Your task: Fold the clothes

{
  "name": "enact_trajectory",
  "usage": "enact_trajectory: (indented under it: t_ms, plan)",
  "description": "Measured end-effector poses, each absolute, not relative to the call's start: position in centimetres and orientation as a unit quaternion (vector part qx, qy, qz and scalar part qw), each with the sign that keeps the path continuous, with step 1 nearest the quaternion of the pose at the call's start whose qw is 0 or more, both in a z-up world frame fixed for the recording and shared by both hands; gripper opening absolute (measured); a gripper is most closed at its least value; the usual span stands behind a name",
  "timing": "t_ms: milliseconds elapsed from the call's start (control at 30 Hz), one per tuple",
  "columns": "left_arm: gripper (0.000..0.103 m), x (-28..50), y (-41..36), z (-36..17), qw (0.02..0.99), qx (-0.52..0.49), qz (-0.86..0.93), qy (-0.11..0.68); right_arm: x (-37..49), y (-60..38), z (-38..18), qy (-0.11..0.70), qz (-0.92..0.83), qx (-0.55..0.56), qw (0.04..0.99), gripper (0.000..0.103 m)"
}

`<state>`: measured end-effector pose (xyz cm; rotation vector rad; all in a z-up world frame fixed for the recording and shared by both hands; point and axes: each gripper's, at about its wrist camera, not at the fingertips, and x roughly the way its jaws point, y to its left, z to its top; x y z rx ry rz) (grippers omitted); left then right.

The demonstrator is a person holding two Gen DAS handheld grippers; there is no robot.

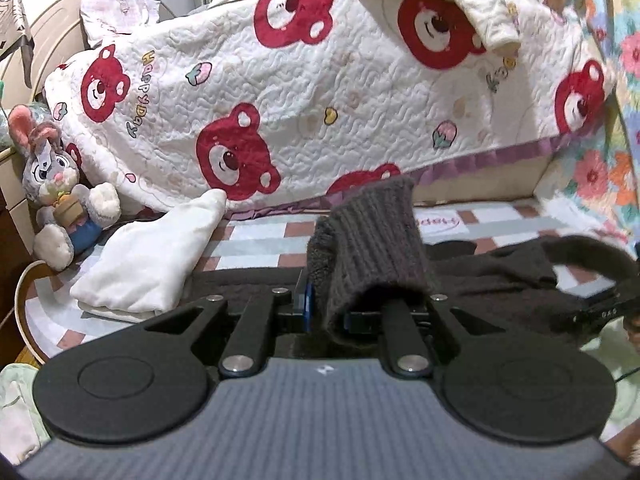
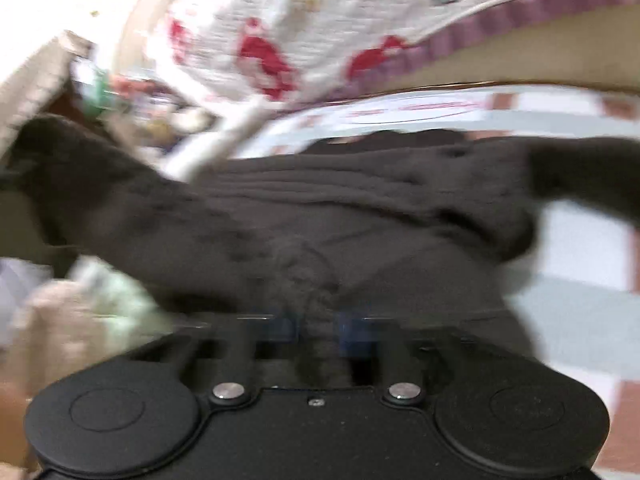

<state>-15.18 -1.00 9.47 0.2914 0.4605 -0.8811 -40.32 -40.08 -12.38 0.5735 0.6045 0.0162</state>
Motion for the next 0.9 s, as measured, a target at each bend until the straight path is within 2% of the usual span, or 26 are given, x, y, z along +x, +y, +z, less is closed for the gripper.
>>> enact_trajectory:
  t_ms: [133,233,367,500,600,667,733,800,867,900]
  plan:
    - [0.013,-14.3,0.6,10.7,0.865,0.12,-0.409,0.264,-43.4,-38.5,-11.5,0.293,0.087,0.286,0.908,0.019]
    - [0.015,-12.4,1.8,9.9,0.853,0.103,-0.386,0.337,-46.1,-37.1,-11.3,0.322,0.121,0.26,0.902,0.019]
    - [0.015,-11.3,0.9,6.3,0.851,0.181,-0.313,0.381,-48.5,-36.4,-13.0,0.378,0.111,0.233,0.889,0.019]
    - [0.015,-10.4,-0.6,3.5,0.837,0.175,-0.309,0.416,-49.8,-37.4,-13.0,0.338,0.085,0.291,0.891,0.02]
    - [0.02,-10.9,-3.6,2.5,0.821,0.166,-0.35,0.421,-50.7,-38.2,-13.0,0.306,0.065,0.334,0.889,0.027]
    - [0.028,-12.0,-6.5,2.0,0.807,0.176,-0.385,0.413,-51.3,-38.7,-13.0,0.284,0.052,0.362,0.886,0.042]
    - [0.037,-13.6,-9.8,1.6,0.79,0.19,-0.424,0.4,-51.9,-39.2,-13.0,0.261,0.038,0.39,0.882,0.045]
    - [0.039,-15.6,-13.4,1.0,0.766,0.203,-0.469,0.39,-52.6,-39.8,-13.0,0.238,0.024,0.417,0.877,0.047]
    - [0.041,-17.5,-16.7,0.2,0.743,0.209,-0.506,0.385,-53.2,-40.3,-13.0,0.215,0.011,0.443,0.87,0.055]
    - [0.042,-18.3,-18.2,-0.3,0.732,0.208,-0.522,0.384,-53.5,-40.5,-13.0,0.203,0.004,0.456,0.866,0.055]
